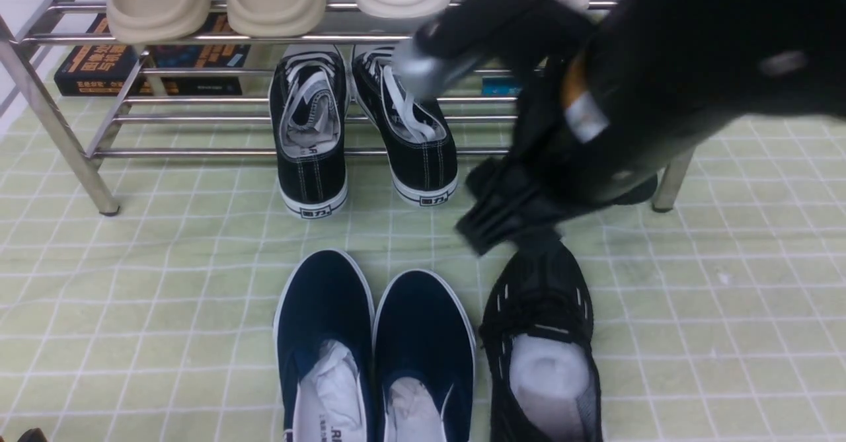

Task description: Take the shoes off the shelf with your hand from the green coffee tablecloth.

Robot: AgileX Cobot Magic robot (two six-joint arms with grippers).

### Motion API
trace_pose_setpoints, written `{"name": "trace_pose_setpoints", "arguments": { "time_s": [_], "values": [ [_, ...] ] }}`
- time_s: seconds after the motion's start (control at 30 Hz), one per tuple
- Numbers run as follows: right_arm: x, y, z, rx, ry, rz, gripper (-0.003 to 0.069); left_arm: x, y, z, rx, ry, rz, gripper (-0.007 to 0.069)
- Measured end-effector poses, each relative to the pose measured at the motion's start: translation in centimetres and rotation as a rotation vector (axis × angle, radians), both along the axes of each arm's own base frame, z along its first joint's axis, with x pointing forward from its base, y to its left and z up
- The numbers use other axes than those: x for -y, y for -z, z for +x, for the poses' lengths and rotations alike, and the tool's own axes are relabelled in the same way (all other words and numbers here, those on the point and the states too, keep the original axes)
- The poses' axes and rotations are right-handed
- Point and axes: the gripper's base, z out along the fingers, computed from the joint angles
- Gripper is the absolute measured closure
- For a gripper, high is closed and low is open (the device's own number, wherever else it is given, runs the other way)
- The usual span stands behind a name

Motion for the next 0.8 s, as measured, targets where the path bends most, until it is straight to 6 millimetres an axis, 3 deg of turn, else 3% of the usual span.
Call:
{"name": "trace_pose_setpoints", "arguments": {
  "time_s": [0.1, 0.13, 0.23, 0.3, 0.43, 0.6, 0.63, 0.7, 0.8],
  "values": [
    [2.0, -2.0, -1.3, 0.02, 0.006, 0.061, 0.029, 0.0, 0.0, 0.0, 0.0, 0.0, 0.0, 0.0383],
    [3.0, -2.4, -2.2, -0.003, 0.014, 0.098, 0.0382, 0.0, 0.0, 0.0, 0.0, 0.0, 0.0, 0.0383],
    [4.8, -1.8, -3.9, -0.06, 0.057, 0.135, 0.0599, 0.0, 0.0, 0.0, 0.0, 0.0, 0.0, 0.0383],
    [5.6, -0.6, -4.2, -0.085, 0.101, 0.127, 0.0664, 0.0, 0.0, 0.0, 0.0, 0.0, 0.0, 0.0383],
    [5.8, 1.8, -2.6, -0.079, 0.188, 0.106, 0.0673, 0.0, 0.0, 0.0, 0.0, 0.0, 0.0, 0.0383],
    [6.7, 5.0, 4.5, -0.052, 0.38, 0.13, 0.0668, 0.0, 0.0, 0.0, 0.0, 0.0, 0.0, 0.0383],
    [7.0, 5.0, 5.0, -0.049, 0.395, 0.135, 0.0667, 0.0, 0.0, 0.0, 0.0, 0.0, 0.0, 0.0383],
    [7.9, 6.0, 8.4, -0.029, 0.472, 0.16, 0.0648, 0.0, 0.0, 0.0, 0.0, 0.0, 0.0, 0.0383],
    [8.6, 6.3, 10.6, -0.012, 0.516, 0.174, 0.0614, 0.0, 0.0, 0.0, 0.0, 0.0, 0.0, 0.0383]
  ]
}}
